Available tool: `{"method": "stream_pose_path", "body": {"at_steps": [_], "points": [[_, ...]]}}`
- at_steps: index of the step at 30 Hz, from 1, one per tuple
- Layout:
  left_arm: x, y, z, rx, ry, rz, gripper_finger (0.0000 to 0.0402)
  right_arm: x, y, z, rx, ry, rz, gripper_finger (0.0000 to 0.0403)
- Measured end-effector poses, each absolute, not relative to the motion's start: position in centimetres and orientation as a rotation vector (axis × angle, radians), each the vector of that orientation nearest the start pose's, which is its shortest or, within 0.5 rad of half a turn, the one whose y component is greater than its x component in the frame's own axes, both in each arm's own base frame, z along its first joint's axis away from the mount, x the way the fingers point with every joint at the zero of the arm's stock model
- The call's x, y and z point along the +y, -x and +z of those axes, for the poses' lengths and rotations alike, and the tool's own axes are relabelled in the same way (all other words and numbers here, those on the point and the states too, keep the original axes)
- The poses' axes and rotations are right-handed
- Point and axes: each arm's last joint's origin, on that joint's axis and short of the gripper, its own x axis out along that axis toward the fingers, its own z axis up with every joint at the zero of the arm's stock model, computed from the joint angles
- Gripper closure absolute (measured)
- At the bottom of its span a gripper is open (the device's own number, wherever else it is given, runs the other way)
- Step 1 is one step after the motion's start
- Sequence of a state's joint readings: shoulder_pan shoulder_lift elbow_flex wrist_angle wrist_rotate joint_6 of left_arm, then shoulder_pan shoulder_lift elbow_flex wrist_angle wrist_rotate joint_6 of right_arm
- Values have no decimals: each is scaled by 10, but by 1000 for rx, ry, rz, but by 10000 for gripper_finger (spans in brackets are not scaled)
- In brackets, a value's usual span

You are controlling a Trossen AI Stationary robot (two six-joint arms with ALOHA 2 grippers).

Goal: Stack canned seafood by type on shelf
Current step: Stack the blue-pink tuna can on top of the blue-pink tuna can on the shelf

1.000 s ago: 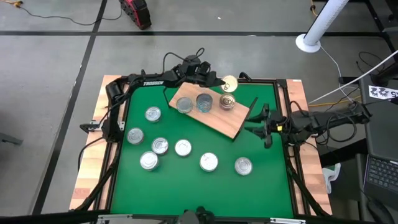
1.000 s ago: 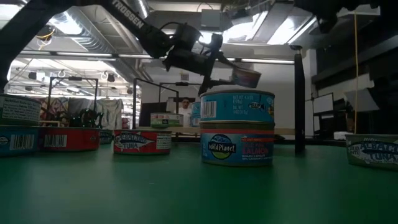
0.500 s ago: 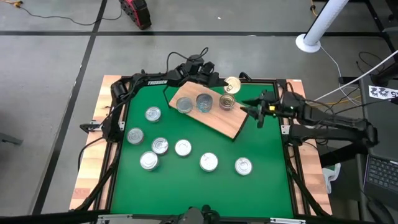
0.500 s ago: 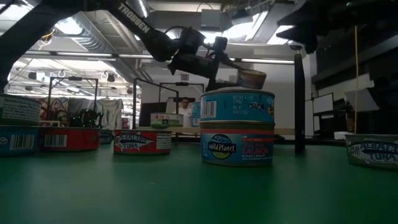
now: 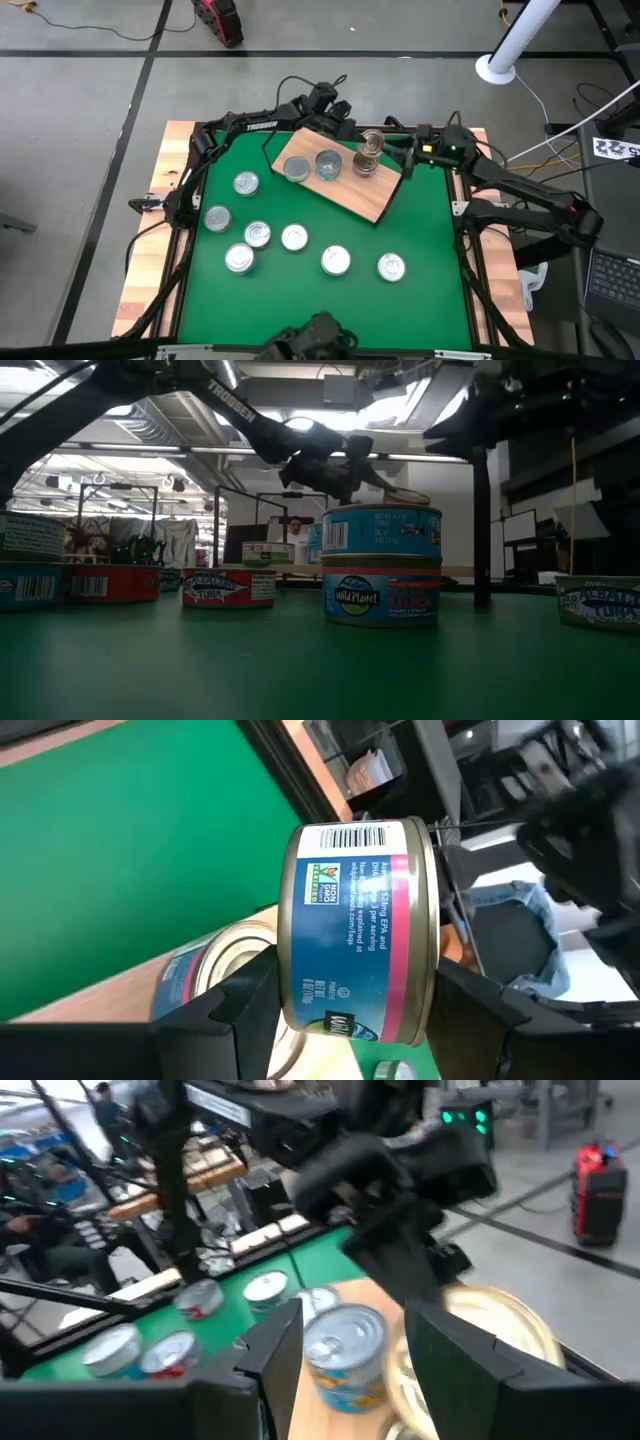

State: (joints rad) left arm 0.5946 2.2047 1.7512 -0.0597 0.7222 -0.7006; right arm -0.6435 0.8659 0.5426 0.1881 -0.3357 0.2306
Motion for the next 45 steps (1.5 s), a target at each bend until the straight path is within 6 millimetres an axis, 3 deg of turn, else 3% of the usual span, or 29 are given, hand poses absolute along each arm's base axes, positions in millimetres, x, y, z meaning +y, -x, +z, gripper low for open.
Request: {"method": "stream_pose_path", "body": {"at_steps": [13, 30, 45], "points": [[252, -426, 211, 540, 894, -35, 205, -137, -166, 250, 168, -318, -408, 226], [237, -431, 207, 591, 822, -59, 189, -138, -169, 249, 158, -311, -373, 226], [235, -433, 206, 600, 817, -25, 189, -138, -169, 247, 205, -143, -341, 226]]}}
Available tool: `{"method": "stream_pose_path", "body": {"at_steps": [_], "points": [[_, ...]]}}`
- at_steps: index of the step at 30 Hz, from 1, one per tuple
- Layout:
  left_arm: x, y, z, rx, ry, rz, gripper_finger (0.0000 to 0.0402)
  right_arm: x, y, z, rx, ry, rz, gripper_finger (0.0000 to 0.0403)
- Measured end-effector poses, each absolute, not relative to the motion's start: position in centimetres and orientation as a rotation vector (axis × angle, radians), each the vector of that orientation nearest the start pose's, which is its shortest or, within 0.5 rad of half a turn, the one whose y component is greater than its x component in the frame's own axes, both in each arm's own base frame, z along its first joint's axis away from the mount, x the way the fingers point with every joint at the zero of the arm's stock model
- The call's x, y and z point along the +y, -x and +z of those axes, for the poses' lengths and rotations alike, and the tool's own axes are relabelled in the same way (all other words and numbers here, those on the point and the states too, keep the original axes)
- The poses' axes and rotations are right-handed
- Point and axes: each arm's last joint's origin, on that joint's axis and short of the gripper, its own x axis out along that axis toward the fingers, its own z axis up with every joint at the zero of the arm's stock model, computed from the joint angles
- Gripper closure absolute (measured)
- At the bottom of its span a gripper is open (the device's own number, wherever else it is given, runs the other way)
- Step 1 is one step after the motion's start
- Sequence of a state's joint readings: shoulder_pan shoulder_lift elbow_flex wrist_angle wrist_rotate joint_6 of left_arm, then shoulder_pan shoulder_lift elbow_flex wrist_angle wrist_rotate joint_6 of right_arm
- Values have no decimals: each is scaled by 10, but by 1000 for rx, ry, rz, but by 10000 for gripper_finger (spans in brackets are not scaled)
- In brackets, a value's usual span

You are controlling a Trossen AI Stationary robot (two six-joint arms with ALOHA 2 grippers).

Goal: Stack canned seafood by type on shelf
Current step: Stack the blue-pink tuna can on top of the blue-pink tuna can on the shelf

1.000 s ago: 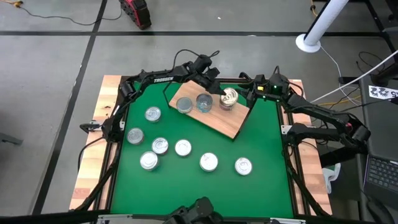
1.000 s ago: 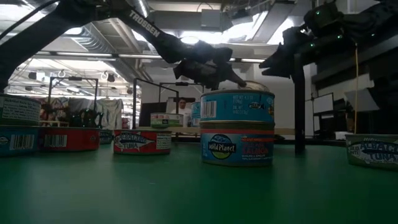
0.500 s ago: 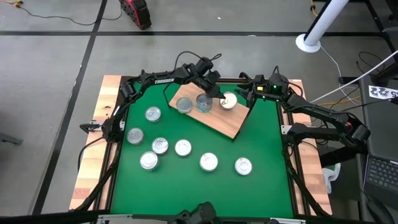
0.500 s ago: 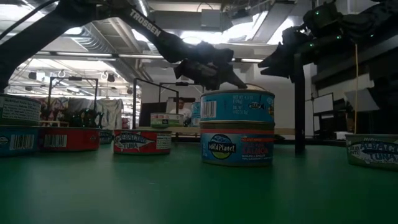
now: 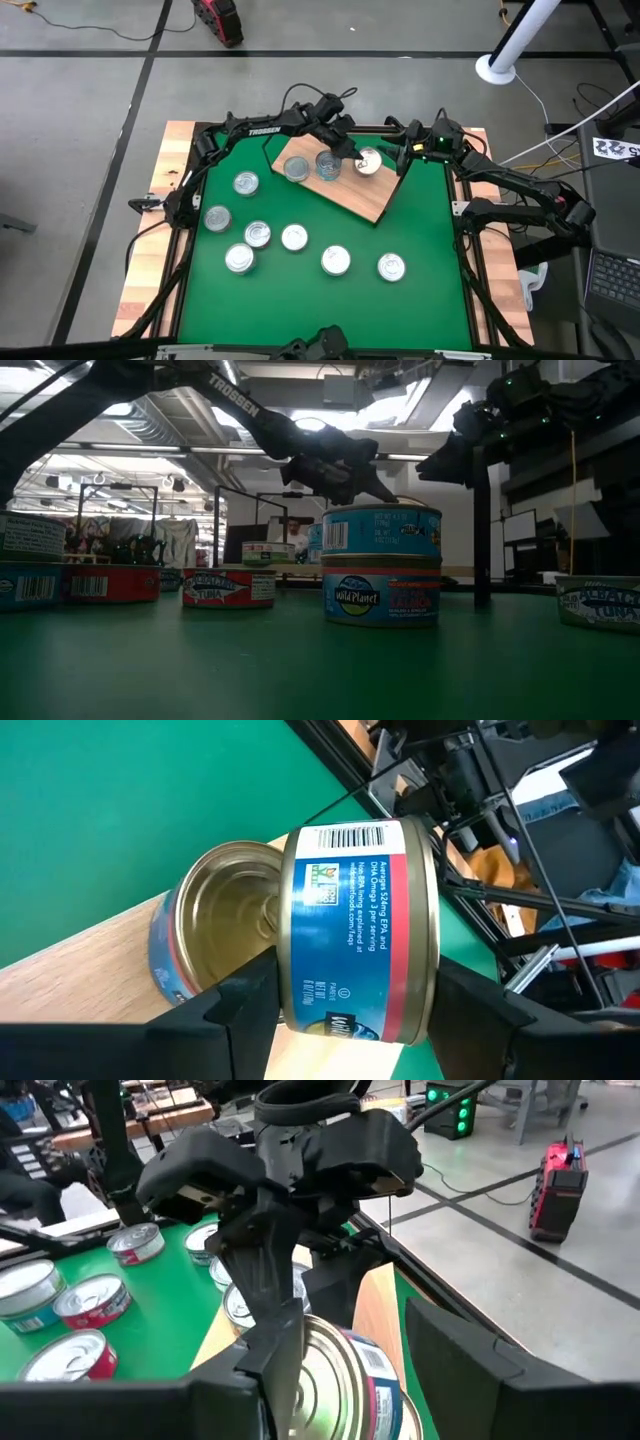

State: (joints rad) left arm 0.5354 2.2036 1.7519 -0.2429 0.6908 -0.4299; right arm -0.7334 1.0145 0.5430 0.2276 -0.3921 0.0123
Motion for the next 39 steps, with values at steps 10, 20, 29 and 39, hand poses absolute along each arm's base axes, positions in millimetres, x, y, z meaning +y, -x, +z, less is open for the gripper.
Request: {"method": "stream_pose_path", "body": {"at_steps": [10, 20, 29, 39], "points": [[235, -432, 206, 602, 835, -14, 188, -139, -171, 244, 234, -38, -317, 226], [236, -432, 205, 601, 841, 30, 187, -147, -181, 223, 322, -93, -310, 226], [237, -432, 205, 601, 844, 33, 187, -149, -183, 223, 310, -75, -310, 226], [237, -432, 205, 601, 845, 33, 187, -152, -184, 232, 226, -15, -347, 226]]}}
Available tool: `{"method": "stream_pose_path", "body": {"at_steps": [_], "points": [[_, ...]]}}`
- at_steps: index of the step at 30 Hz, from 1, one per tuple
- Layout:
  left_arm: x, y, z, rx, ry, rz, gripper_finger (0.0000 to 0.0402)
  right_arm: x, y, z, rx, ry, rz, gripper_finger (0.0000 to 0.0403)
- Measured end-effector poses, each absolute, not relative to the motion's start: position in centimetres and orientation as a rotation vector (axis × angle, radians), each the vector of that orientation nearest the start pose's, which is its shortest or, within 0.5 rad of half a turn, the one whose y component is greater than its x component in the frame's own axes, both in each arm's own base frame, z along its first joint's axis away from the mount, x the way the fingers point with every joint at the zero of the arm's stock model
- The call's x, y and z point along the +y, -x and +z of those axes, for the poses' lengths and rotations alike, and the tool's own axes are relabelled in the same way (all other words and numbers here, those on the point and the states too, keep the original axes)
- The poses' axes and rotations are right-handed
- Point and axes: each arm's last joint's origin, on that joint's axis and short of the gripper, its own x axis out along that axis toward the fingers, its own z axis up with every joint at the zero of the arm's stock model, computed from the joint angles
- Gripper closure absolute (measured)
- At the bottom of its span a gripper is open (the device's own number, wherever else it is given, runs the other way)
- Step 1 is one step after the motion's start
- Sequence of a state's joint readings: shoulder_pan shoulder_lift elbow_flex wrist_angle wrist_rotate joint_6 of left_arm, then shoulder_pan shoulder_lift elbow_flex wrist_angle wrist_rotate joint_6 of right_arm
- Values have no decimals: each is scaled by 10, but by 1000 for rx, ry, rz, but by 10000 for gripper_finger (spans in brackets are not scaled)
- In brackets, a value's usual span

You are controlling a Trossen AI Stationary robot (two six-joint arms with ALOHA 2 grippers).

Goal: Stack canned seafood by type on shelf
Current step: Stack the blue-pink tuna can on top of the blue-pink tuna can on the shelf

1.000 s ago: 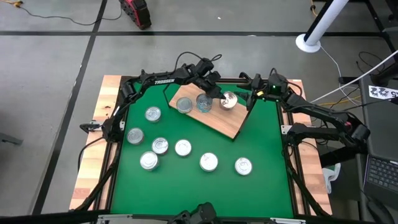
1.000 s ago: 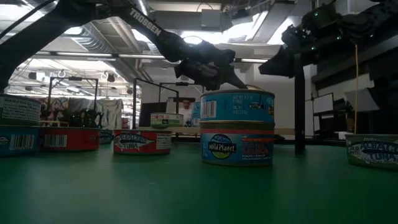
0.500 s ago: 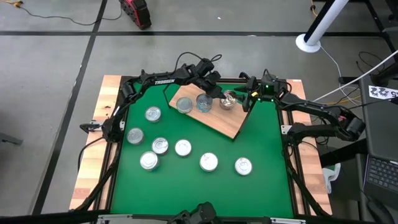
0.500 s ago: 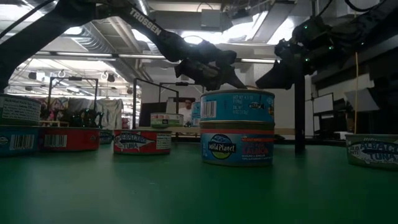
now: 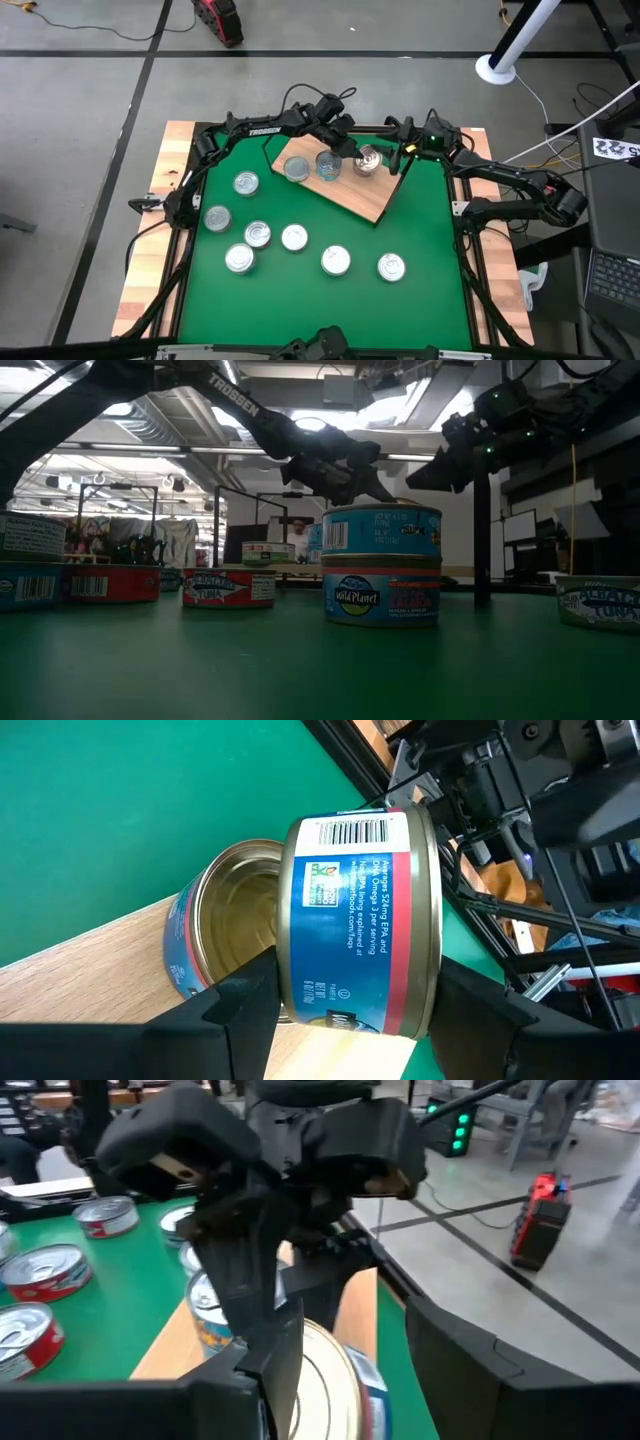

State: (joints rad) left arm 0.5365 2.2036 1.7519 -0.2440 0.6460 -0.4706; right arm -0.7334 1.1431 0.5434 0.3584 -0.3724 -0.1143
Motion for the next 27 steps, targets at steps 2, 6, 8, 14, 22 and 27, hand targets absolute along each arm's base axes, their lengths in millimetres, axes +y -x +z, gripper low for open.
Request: {"method": "stream_pose_path", "body": {"at_steps": [2, 6, 8, 14, 22, 27], "points": [[237, -432, 205, 601, 844, 33, 187, -152, -184, 232, 229, -14, -363, 226], [237, -432, 205, 601, 845, 33, 187, -153, -184, 232, 233, -12, -389, 226], [237, -432, 205, 601, 844, 33, 187, -154, -184, 232, 232, -6, -429, 226], [236, -432, 205, 601, 839, 31, 187, -156, -184, 236, 196, 9, -460, 226], [236, -433, 205, 599, 799, 28, 187, -156, -184, 236, 197, 5, -460, 226], [235, -433, 205, 601, 809, 44, 187, -156, -184, 233, 220, -11, -459, 226]]}}
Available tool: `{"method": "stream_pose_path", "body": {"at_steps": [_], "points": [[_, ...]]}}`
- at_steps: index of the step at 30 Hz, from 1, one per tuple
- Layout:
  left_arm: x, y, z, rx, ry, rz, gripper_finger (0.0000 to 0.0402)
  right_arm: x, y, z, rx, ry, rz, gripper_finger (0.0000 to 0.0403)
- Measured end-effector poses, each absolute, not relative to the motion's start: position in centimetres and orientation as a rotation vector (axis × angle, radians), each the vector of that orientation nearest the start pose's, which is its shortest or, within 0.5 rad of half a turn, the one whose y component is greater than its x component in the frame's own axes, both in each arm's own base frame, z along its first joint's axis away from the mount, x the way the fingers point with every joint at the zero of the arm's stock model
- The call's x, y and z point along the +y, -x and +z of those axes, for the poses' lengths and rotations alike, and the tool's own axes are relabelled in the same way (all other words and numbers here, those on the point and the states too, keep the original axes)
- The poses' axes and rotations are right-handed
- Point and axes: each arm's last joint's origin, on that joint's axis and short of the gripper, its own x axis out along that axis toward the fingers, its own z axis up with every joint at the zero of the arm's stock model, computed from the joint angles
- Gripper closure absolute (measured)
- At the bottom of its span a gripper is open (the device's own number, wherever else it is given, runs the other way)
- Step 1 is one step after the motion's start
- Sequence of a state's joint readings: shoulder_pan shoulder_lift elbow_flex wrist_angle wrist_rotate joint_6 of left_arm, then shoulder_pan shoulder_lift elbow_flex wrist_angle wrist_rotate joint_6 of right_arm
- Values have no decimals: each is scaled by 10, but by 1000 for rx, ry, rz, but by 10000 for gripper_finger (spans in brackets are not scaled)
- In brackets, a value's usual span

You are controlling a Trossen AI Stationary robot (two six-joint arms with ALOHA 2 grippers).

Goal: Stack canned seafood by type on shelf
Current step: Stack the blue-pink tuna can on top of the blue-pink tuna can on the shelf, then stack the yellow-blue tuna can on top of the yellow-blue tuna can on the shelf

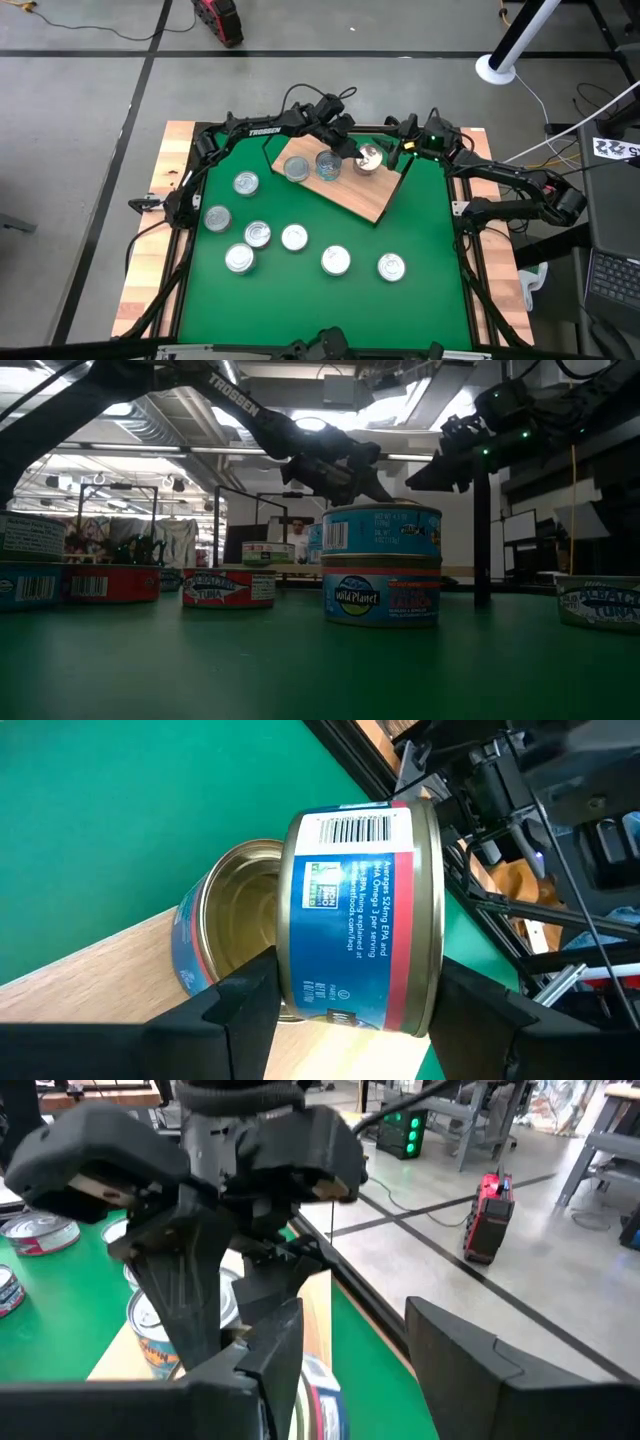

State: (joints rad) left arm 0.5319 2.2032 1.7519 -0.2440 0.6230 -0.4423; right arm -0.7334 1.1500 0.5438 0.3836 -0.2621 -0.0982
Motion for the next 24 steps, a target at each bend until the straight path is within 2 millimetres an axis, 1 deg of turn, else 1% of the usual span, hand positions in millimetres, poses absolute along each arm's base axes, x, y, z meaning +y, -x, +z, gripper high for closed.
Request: {"method": "stream_pose_path", "body": {"at_steps": [5, 10, 14, 24], "points": [[229, -437, 205, 608, 799, 55, 182, -155, -184, 231, 235, -19, -458, 226], [223, -440, 204, 615, 796, 48, 155, -156, -184, 231, 235, -19, -458, 226], [223, -440, 204, 615, 796, 48, 137, -155, -184, 231, 240, -22, -458, 226], [245, -428, 204, 596, 879, 116, 133, -155, -183, 228, 266, -35, -456, 226]]}}
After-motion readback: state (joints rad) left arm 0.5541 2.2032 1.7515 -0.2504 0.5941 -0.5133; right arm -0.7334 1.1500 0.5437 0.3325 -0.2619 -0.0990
